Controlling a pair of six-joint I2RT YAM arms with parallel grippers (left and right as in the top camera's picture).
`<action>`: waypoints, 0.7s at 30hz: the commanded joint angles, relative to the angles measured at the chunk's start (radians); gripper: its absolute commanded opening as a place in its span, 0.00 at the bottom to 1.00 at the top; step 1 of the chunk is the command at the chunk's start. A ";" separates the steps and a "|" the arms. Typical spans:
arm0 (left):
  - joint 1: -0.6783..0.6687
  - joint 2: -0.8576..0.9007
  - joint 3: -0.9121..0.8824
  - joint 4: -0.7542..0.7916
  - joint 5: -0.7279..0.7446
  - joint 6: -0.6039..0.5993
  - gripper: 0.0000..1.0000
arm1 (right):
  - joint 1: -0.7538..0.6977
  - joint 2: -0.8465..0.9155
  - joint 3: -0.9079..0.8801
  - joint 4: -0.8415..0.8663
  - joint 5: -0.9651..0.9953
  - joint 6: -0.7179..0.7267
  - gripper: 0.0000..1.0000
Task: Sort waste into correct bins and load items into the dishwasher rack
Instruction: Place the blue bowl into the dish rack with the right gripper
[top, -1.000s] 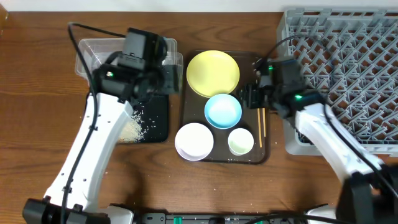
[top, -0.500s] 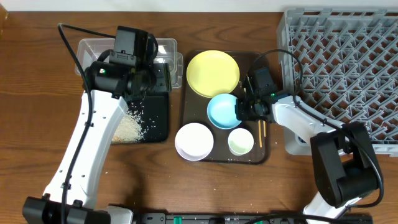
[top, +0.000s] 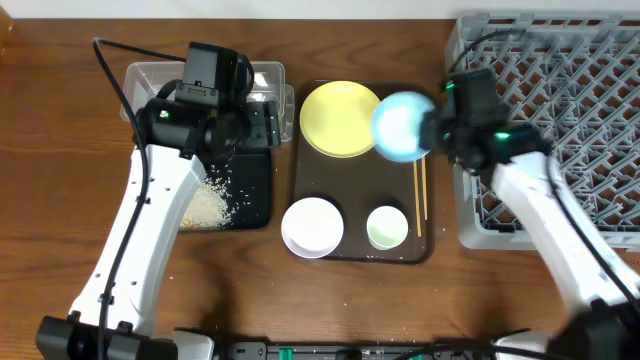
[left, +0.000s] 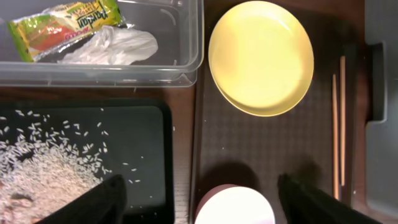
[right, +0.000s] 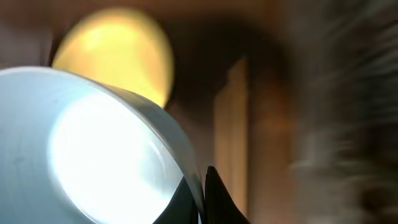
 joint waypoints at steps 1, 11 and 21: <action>0.002 0.002 0.008 -0.003 -0.013 -0.001 0.82 | -0.051 -0.088 0.034 0.002 0.415 0.003 0.01; 0.002 0.002 0.008 -0.003 -0.013 -0.001 0.87 | -0.127 0.078 0.033 0.582 0.931 -0.407 0.01; 0.002 0.002 0.008 -0.003 -0.013 -0.001 0.88 | -0.128 0.511 0.036 1.447 1.010 -0.964 0.01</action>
